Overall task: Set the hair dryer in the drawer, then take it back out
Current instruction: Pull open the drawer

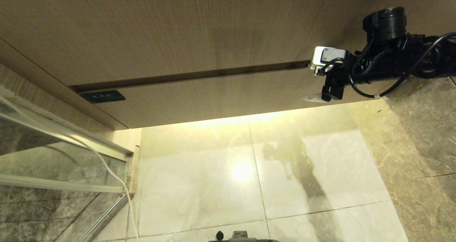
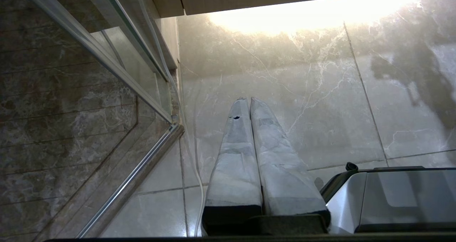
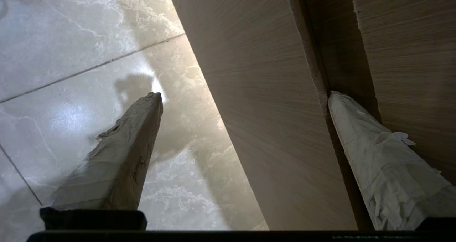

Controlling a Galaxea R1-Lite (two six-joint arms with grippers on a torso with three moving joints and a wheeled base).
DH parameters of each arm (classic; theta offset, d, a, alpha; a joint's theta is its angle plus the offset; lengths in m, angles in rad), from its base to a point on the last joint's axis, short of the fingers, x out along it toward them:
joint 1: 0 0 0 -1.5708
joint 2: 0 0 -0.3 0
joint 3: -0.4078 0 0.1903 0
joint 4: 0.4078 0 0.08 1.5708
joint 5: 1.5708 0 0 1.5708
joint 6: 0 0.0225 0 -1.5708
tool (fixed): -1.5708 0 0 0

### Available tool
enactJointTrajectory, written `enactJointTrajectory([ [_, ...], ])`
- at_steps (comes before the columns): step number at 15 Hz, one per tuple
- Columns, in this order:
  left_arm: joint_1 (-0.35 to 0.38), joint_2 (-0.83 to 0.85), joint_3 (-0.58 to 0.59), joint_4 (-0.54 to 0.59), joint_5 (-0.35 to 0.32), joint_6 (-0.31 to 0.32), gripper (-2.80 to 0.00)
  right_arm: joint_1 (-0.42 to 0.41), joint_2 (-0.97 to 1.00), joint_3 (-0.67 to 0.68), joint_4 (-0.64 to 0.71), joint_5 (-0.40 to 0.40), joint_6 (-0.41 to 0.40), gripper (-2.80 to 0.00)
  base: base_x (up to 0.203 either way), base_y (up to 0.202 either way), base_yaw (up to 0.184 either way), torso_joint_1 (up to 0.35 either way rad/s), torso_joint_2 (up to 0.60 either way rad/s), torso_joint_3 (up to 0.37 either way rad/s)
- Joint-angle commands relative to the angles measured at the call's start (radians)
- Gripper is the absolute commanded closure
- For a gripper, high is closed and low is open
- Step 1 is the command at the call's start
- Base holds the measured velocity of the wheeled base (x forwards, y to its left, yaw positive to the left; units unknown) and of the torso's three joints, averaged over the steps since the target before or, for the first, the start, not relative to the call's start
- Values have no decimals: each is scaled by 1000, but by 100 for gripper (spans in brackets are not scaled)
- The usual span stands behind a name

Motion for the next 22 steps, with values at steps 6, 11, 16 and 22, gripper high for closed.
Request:
enactJointTrajectory([
  [6,0,2,0,-1,0,0,0,1,31,23,-38,-2,-1,-280,0,0,0,0,0,0],
  [11,0,1,0,-1,0,0,0,2,46,75,-40,-5,-4,-280,0,0,0,0,0,0],
  [16,0,2,0,-1,0,0,0,12,82,78,-53,-22,2,-280,0,0,0,0,0,0],
  [22,0,0,0,-1,0,0,0,9,59,103,-44,-25,5,-280,0,0,0,0,0,0],
])
